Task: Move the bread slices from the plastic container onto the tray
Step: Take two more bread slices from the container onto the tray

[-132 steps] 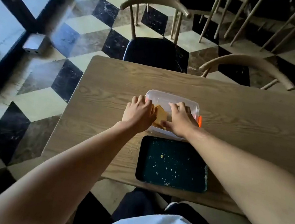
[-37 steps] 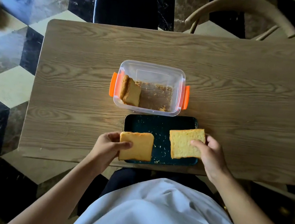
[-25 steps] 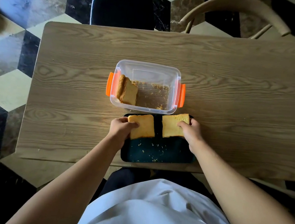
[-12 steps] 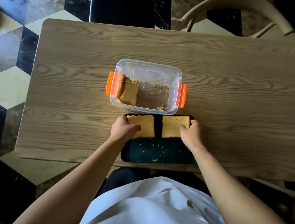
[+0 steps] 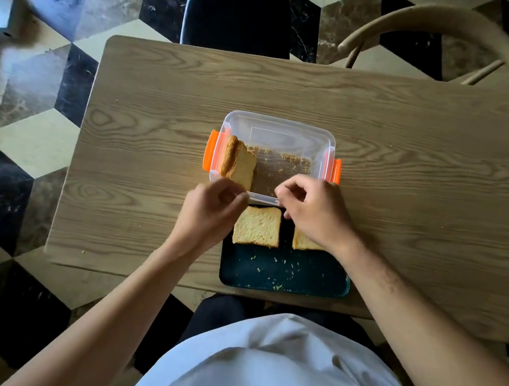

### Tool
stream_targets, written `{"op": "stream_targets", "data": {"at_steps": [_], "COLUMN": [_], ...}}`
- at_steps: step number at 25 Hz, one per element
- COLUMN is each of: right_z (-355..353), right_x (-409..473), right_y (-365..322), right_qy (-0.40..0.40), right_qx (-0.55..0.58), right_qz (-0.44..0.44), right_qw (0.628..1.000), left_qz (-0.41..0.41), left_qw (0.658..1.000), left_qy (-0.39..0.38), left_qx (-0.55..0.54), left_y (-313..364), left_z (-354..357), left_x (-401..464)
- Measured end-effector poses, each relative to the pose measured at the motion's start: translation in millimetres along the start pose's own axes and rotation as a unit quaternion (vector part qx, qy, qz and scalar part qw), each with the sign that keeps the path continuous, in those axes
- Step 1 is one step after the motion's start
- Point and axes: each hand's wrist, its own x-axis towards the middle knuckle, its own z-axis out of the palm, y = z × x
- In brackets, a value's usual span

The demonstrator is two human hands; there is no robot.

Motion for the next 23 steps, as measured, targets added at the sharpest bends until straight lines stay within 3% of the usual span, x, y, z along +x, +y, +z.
{"op": "stream_targets", "data": {"at_steps": [5, 9, 13, 16, 20, 23], "right_z": [56, 90, 95, 89, 75, 67], "right_x": [96, 119, 124, 124, 121, 121], "right_y": [-20, -11, -6, -1, 17, 26], "right_qy": [-0.044, -0.065, -0.060, -0.060, -0.087, -0.098], "right_qx": [0.029, 0.027, 0.012, 0.020, 0.109, 0.138], "right_qz": [0.116, 0.185, 0.197, 0.188, 0.241, 0.257], "right_qw": [0.992, 0.980, 0.978, 0.980, 0.960, 0.951], "left_qz": [-0.041, -0.081, -0.114, -0.084, -0.012, -0.027], "left_qw": [0.995, 0.989, 0.986, 0.987, 0.993, 0.986], "left_qy": [0.048, 0.055, 0.101, 0.131, 0.075, 0.011], "left_qx": [-0.079, -0.112, -0.065, -0.046, 0.091, 0.167], "left_y": [24, 26, 23, 22, 14, 10], "left_z": [-2, 5, 10, 18, 32, 39], "left_x": [38, 49, 53, 54, 68, 87]}}
